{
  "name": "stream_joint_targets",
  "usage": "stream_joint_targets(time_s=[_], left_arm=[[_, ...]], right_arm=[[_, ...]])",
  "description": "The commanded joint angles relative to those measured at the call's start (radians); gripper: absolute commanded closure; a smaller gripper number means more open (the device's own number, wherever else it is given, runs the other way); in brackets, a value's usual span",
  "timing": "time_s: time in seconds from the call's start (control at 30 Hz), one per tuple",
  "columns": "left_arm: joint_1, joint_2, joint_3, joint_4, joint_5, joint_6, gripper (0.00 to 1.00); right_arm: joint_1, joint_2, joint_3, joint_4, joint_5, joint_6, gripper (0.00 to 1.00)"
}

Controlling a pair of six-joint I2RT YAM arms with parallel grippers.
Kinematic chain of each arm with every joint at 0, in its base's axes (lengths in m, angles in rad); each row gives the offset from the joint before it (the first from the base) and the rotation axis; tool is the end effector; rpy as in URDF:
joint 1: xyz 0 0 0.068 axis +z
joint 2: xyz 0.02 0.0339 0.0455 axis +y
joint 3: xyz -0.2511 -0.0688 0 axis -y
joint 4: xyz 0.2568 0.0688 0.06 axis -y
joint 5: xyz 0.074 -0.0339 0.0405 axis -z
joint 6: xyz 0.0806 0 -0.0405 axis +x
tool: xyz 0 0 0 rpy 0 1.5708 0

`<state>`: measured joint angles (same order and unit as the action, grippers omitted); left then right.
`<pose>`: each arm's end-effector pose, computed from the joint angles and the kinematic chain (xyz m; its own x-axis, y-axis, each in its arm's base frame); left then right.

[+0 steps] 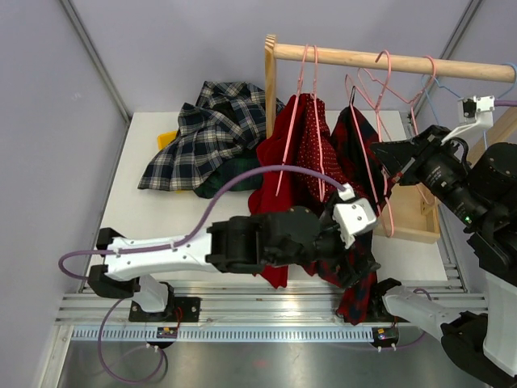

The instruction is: Remove the skirt from the hanger

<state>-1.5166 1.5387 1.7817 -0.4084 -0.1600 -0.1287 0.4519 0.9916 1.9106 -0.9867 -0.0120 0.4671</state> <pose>0.0344 -0.3970 0.4592 -0.1343 0.1360 -0.9816 0.9680 0.2298 -0.1006 0.1299 0.0641 0.5537 -0.2558 0.3763 -0.8905 -0.3721 0.8118 0.4500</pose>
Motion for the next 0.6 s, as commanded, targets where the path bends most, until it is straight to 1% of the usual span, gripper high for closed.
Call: stream_joint_targets(time_s=[0.0, 0.03, 0.2, 0.23, 0.33, 0.37, 0.57], left_arm=[[-0.028, 0.007, -0.016, 0.201, -0.1, -0.015, 0.01], [-0.031, 0.017, -0.021, 0.226, -0.151, -0.005, 0.01], [-0.043, 0.05, -0.068, 0.301, -0.268, 0.018, 0.01], [-0.045, 0.057, -0.077, 0.333, -0.323, 0.021, 0.01], [-0.048, 0.072, -0.102, 0.388, -0.378, 0.038, 0.01], [-0.048, 0.075, -0.107, 0.399, -0.381, 0.043, 0.01], [-0.048, 0.13, -0.096, 0.442, -0.386, 0.07, 0.12]], right_arm=[[0.007, -0.031, 0.057, 0.129, -0.023, 0.013, 1.0], [0.007, -0.04, 0.062, 0.123, -0.026, 0.015, 1.0], [0.008, -0.06, 0.08, 0.1, -0.043, 0.024, 1.0], [0.007, -0.061, 0.085, 0.095, -0.048, 0.025, 1.0], [0.007, -0.061, 0.107, 0.079, -0.054, 0.027, 1.0], [0.007, -0.061, 0.12, 0.071, -0.054, 0.03, 1.0], [0.007, -0.054, 0.175, 0.056, -0.074, 0.045, 1.0]])
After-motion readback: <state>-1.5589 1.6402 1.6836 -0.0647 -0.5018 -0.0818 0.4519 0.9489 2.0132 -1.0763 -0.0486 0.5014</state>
